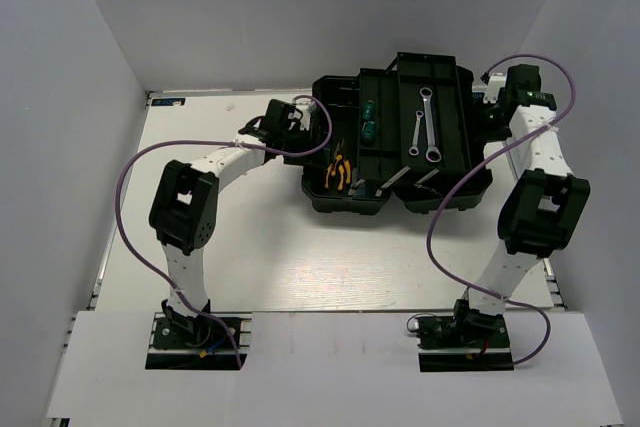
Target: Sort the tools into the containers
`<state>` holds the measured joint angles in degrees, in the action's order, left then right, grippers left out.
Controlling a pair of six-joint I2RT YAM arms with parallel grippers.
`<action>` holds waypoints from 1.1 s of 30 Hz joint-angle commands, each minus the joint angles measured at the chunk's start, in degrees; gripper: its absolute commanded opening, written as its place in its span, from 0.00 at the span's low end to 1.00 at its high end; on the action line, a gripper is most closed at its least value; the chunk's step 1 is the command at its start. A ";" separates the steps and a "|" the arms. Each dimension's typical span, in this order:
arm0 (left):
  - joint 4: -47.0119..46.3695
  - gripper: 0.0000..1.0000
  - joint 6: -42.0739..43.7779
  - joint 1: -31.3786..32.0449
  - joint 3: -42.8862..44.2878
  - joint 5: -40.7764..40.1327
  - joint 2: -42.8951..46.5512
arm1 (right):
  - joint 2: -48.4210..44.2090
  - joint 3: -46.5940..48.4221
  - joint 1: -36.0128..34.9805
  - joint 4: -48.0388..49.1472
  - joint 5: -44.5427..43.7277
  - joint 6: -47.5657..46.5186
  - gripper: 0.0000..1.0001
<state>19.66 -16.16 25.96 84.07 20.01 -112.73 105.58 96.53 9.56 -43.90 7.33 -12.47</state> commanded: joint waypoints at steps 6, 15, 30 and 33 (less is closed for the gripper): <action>0.03 0.55 0.78 0.15 1.26 1.44 -2.06 | -5.21 9.80 -2.09 -7.25 5.67 0.16 0.00; 0.03 0.51 0.78 0.15 1.80 2.49 -2.59 | -5.29 21.59 -13.15 -13.23 1.11 -1.15 0.00; 0.03 0.48 0.26 0.68 1.80 1.53 -1.27 | -3.72 20.63 -36.71 -7.52 -20.23 -7.65 0.00; -0.50 0.48 -0.27 0.68 1.80 0.12 0.04 | -3.36 18.52 -41.28 -4.80 -24.64 -10.11 0.00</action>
<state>20.10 -16.03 25.87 84.86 20.47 -113.25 101.41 116.64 -24.16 -49.84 -24.47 -21.32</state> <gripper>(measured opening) 0.680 0.314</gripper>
